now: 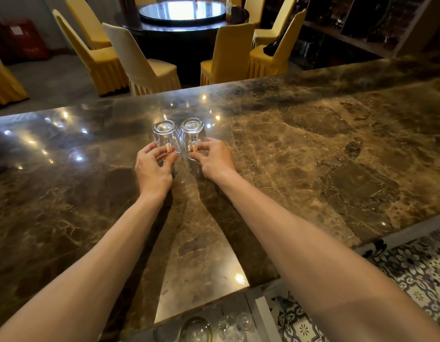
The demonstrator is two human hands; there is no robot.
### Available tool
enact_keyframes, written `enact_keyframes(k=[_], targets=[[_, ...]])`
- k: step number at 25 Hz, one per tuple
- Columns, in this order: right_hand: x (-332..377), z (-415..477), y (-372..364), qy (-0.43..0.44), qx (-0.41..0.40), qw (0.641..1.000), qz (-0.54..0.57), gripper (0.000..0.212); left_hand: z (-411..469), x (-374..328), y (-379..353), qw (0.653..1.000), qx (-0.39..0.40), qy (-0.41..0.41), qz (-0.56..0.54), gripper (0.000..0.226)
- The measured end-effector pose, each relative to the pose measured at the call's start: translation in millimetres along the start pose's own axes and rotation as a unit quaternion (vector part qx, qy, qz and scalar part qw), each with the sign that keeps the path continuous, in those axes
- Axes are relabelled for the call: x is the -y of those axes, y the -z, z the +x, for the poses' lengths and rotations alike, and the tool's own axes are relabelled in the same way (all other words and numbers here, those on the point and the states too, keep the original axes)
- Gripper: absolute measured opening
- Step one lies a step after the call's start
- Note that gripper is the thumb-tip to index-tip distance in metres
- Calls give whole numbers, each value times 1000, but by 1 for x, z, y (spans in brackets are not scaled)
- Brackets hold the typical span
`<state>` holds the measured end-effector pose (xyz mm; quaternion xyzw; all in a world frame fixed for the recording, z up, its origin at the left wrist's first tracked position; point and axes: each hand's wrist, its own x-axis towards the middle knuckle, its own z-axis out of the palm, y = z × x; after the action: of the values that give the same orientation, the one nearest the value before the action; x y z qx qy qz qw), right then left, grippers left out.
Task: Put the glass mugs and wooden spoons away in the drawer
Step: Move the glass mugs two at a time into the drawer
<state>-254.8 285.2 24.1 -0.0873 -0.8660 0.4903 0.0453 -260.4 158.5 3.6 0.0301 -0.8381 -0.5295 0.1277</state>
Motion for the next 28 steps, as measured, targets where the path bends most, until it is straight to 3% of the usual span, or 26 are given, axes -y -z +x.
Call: enact_keyframes(k=[18, 28], targets=[[24, -40, 20, 57, 3, 998, 33, 18, -35, -18, 40, 998, 17, -28, -50, 36], [34, -79, 20, 75, 21, 995, 60, 17, -65, -27, 80, 999, 24, -43, -24, 36]])
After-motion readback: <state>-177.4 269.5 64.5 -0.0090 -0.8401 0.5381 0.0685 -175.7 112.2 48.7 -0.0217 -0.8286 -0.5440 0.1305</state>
